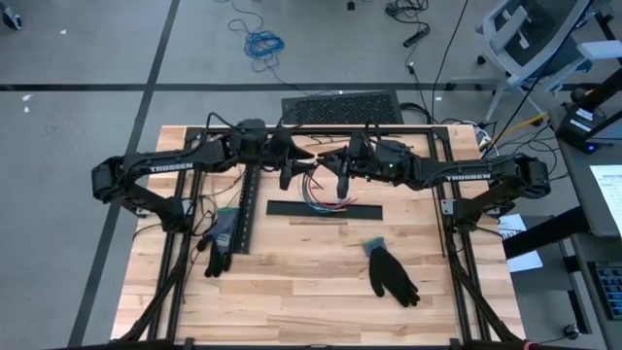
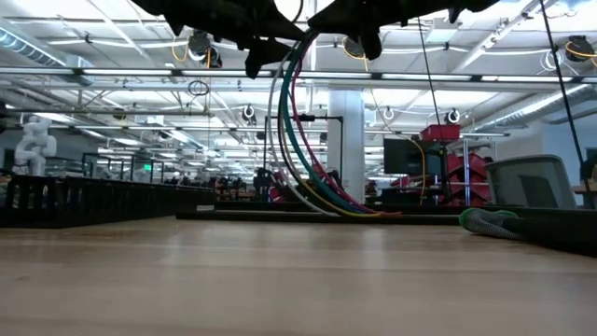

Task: Ziptie cables
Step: Wrap the cable wires with the black ziptie

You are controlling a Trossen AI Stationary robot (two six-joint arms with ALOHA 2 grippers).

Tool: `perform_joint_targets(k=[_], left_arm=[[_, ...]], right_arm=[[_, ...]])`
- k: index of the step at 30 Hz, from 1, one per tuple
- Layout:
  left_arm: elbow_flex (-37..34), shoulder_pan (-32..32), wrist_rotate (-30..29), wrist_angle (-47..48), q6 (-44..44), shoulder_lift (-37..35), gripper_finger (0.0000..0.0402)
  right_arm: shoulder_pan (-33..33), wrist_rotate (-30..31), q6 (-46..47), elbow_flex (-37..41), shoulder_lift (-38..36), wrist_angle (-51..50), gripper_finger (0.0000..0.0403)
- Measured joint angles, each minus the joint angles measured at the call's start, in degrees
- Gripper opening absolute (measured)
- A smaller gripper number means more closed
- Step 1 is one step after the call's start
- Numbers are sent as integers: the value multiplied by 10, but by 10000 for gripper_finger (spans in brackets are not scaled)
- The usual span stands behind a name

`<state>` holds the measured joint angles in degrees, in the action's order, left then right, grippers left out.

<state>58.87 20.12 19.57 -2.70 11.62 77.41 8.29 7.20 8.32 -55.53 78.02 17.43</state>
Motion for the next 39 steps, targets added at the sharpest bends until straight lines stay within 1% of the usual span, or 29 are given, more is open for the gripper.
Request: perform_joint_targets(k=[4, 10, 14, 21, 24, 31, 33, 35, 39], left_arm=[[0, -4, -7, 1, 1, 5, 180], [0, -25, -39, -1, 0, 26, 180], [0, -39, -58, -29, 0, 38, 180], [0, -37, -84, -30, -9, 38, 177], [0, -37, -108, -25, -29, 38, 149], [0, -37, -108, -29, -29, 38, 21], [0, -37, -102, -27, -16, 38, 14], [1, -37, -92, -21, -11, 38, 21], [2, -44, -91, 10, -15, 37, 28]], right_arm=[[0, 1, 0, 0, 0, 3, 23], [0, 1, -2, 0, 0, 14, 23], [1, 3, -3, 0, 0, 13, 23], [1, 3, -2, 0, 0, 13, 23], [1, 3, -2, 0, 0, 10, 23], [2, 3, -2, 0, 0, 10, 23], [2, 3, -2, 0, 0, 10, 23], [2, 1, -2, 0, 0, 9, 23], [1, -4, -2, 1, 2, 4, 23]])
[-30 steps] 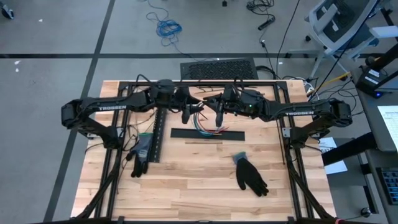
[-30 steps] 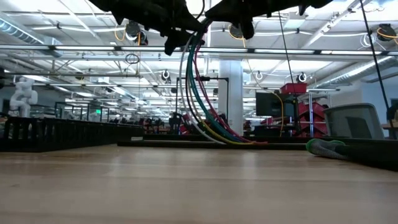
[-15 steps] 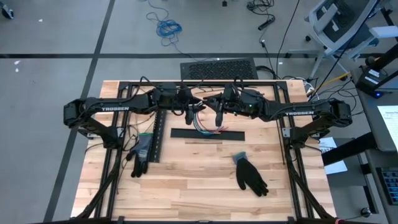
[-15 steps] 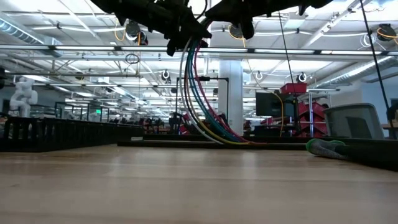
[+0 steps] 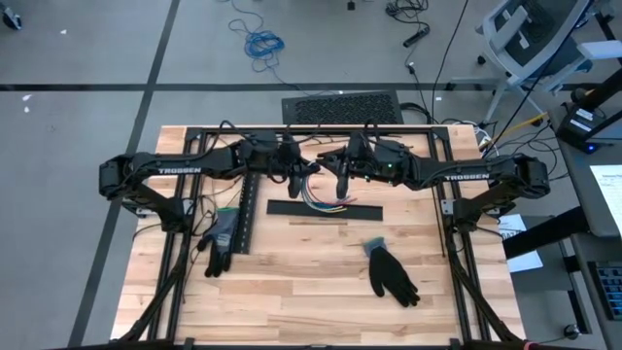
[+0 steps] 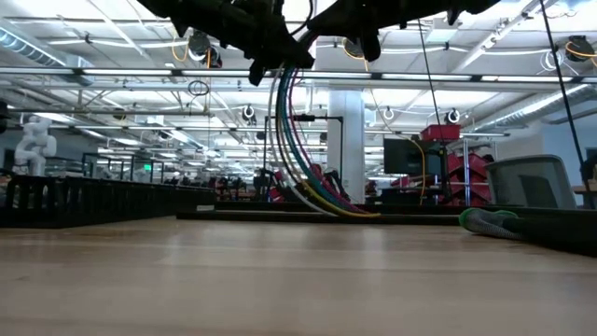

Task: Ziptie cables
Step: Wrap the cable wires with the black ziptie

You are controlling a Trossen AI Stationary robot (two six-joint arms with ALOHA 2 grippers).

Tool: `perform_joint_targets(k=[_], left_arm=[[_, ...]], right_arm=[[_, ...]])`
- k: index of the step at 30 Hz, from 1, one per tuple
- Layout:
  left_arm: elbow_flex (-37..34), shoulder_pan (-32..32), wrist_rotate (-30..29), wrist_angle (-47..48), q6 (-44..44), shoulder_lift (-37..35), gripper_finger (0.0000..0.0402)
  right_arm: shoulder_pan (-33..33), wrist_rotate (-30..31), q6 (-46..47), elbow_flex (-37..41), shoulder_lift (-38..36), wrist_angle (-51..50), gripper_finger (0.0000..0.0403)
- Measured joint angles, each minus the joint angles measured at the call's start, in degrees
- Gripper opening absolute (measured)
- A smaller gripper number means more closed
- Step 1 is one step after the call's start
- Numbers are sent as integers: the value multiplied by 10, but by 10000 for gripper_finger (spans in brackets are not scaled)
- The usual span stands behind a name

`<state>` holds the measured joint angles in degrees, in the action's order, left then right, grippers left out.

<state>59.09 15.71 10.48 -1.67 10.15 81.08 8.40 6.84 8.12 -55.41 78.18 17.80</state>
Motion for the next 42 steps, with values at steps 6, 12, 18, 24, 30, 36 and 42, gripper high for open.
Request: perform_joint_targets(k=[6, 12, 18, 24, 30, 36, 42], left_arm=[[0, -11, -3, 8, 0, 0, 16], [1, -23, -6, 28, -2, 0, 20], [0, -32, -9, 31, -1, 0, 21], [-1, -40, -10, 34, -1, 0, 22], [0, -41, -24, 36, -5, 9, 22], [-1, -44, -25, 39, -3, 22, 22], [-1, -55, -26, 45, -4, 29, 22]], right_arm=[[0, -1, 0, 1, 1, 1, 23], [-1, -4, -2, 1, 1, 0, 23], [-1, -4, -7, 1, 1, 0, 23], [-1, -3, -8, 1, 1, 0, 23], [-1, 3, -8, 1, 1, -1, 23], [0, 3, -7, 1, 1, -7, 23], [0, 2, -8, 1, 1, -9, 23]])
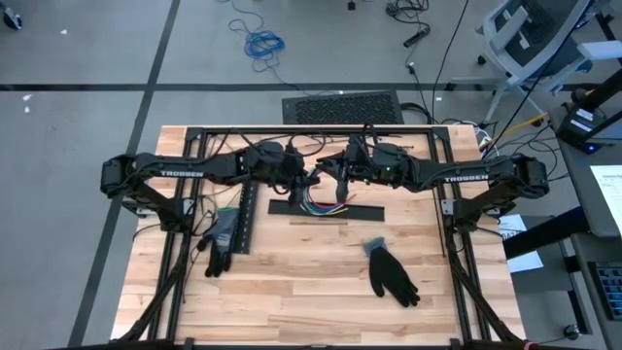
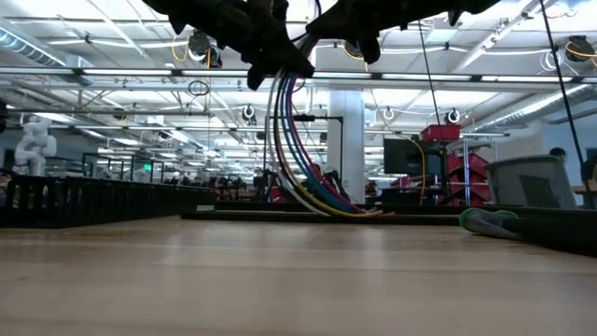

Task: Ziptie cables
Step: Wrap the cable wires with the black ziptie

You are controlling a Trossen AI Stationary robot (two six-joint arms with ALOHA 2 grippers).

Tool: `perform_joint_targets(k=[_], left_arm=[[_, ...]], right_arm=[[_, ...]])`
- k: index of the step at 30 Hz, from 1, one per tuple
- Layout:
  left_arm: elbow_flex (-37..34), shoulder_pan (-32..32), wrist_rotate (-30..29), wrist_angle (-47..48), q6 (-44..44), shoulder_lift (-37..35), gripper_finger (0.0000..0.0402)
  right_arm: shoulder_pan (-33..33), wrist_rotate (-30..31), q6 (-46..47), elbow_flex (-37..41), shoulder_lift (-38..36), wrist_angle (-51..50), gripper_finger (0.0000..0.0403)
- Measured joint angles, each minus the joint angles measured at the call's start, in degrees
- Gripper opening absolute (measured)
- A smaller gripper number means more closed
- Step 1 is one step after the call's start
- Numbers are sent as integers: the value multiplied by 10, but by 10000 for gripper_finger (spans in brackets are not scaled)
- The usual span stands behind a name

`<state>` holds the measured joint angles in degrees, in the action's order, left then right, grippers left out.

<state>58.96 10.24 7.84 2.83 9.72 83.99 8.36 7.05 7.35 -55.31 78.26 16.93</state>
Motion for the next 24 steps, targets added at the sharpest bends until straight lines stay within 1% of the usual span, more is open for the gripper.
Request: perform_joint_targets(k=[7, 9, 15, 18, 24], left_arm=[[-1, -2, -9, 29, -5, 1, 22], [-2, -2, -17, 22, -26, 1, 22], [-3, -2, -39, -23, -27, -1, 27], [-3, -2, -37, -34, -25, -3, 48], [13, -2, -36, -42, -26, -11, 122]], right_arm=[[0, 5, -1, 0, 0, 1, 23], [1, 5, -1, 0, 0, 4, 23], [2, 10, -2, -3, -4, 16, 23], [2, 11, -1, -5, -5, 26, 23], [2, 9, 1, -5, -6, 25, 23]])
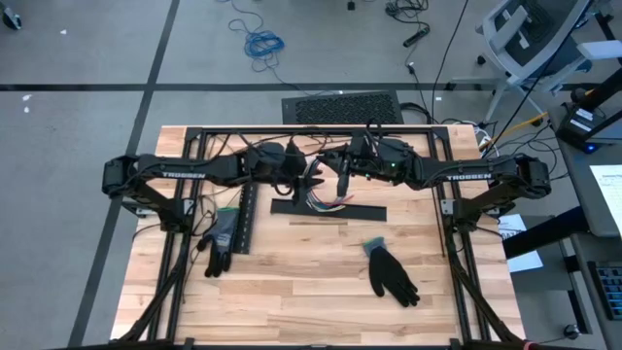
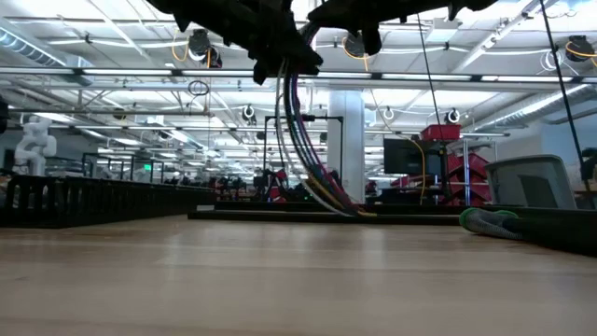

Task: Ziptie cables
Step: Wrap the cable wires with the black ziptie

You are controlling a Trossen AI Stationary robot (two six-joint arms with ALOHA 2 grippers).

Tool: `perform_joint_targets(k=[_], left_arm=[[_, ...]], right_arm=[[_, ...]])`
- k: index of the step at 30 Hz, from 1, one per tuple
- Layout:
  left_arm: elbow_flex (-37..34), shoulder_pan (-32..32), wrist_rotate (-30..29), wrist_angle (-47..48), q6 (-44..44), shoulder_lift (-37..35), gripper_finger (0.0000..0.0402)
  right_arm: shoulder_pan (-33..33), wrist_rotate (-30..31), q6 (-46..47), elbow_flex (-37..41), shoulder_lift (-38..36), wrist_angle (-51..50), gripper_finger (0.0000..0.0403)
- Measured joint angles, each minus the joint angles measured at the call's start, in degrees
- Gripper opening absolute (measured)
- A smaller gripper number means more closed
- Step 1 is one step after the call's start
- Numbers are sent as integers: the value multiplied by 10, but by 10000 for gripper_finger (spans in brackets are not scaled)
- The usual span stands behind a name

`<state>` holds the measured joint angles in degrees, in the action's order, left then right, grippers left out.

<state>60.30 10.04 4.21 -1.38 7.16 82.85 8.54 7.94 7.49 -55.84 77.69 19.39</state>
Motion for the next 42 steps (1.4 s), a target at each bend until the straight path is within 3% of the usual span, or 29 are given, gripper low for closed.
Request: perform_joint_targets(k=[3, 8, 14, 16, 25, 28, 35, 38, 42], left_arm=[[3, 0, -7, -4, 0, -8, 157], [3, 1, -14, -5, 0, -9, 190], [4, 2, -13, 0, -20, -38, 196], [4, 7, -13, 11, -20, -58, 196], [5, 42, -38, 113, -46, -175, 196], [6, 49, -64, 174, -61, -213, 196], [-11, 41, -89, 326, -60, -242, 186], [-43, 24, -80, 321, -46, -227, 174], [-95, 3, -75, 271, -26, -194, 165]], right_arm=[[0, -2, 0, 0, 0, 0, 31], [0, 2, 11, 1, 1, -16, 93], [2, 85, 4, 2, -6, -69, 154], [6, 87, -4, 2, -14, -80, 167], [16, 146, -76, 2, -86, -175, 182], [17, 141, -57, 2, -120, -265, 182], [8, 27, 32, 3, -147, -503, 182], [-9, 22, 37, 3, -125, -526, 182], [-34, 21, 14, 3, -65, -479, 183]])
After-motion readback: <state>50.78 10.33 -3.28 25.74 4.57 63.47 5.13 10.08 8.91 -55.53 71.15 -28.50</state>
